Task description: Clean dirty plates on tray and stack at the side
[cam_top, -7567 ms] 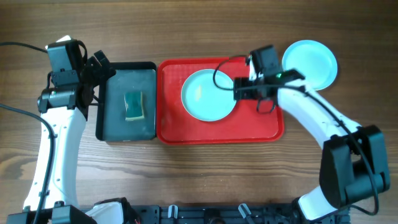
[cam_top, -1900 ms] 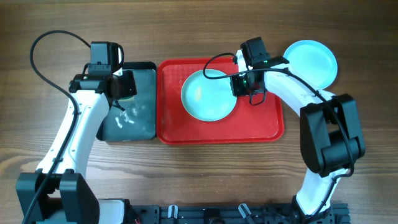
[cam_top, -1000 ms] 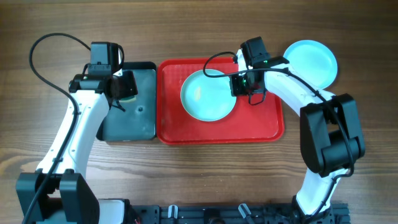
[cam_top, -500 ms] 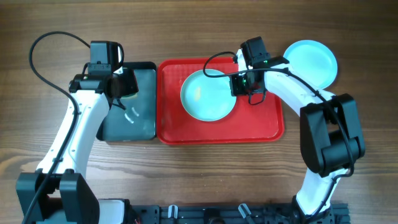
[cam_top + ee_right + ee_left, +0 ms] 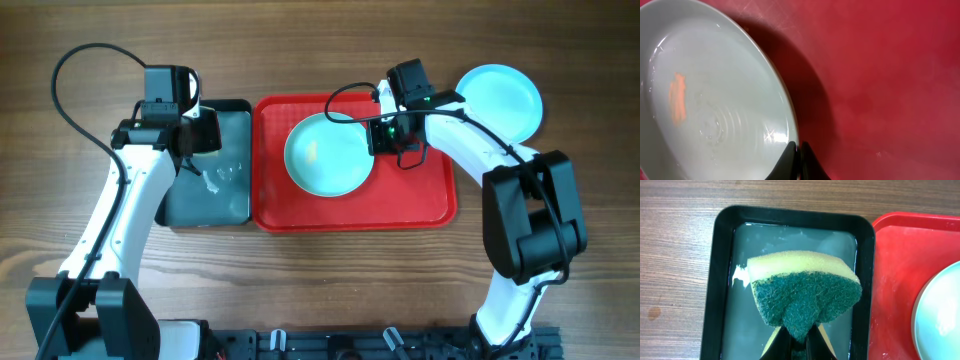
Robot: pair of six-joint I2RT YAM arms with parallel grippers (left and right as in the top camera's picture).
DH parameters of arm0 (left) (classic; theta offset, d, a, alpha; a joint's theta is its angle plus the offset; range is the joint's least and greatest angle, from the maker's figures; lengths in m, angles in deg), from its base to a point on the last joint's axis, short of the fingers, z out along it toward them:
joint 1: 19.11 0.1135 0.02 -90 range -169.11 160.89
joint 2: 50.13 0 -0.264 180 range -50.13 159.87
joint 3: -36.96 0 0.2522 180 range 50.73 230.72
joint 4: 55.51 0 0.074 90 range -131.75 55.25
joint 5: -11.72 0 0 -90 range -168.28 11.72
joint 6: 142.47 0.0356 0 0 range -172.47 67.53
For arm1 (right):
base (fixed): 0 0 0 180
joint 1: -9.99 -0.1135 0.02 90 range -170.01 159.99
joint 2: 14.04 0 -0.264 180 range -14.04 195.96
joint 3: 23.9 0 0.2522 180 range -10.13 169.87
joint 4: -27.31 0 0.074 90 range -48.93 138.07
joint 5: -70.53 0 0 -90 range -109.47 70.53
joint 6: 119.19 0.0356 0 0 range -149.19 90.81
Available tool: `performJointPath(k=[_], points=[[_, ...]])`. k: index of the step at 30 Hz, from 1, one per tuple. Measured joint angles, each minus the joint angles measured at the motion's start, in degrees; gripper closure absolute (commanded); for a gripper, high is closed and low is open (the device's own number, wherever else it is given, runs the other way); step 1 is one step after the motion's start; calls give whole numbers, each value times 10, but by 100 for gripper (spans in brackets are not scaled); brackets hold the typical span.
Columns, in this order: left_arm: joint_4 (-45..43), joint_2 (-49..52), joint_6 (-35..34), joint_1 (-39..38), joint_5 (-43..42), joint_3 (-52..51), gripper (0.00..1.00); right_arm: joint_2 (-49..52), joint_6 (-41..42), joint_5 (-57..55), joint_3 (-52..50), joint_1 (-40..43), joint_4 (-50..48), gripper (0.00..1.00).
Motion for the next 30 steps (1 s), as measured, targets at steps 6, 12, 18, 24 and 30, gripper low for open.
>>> performJointPath(k=[6,12,18,24,30], points=[[-42,0,7,0,14,0,96,0,0,3,0,0,0,96],[-75,0,32,-33,47,0,96,0,0,10,0,0,0,96],[-94,0,-31,-107,25,0,96,0,3,87,0,0,0,96],[-65,11,-76,-141,-42,0,96,0,38,84,0,-17,-10,96],[-52,47,-85,-162,-55,0,96,0,56,20,0,-69,-19,96]])
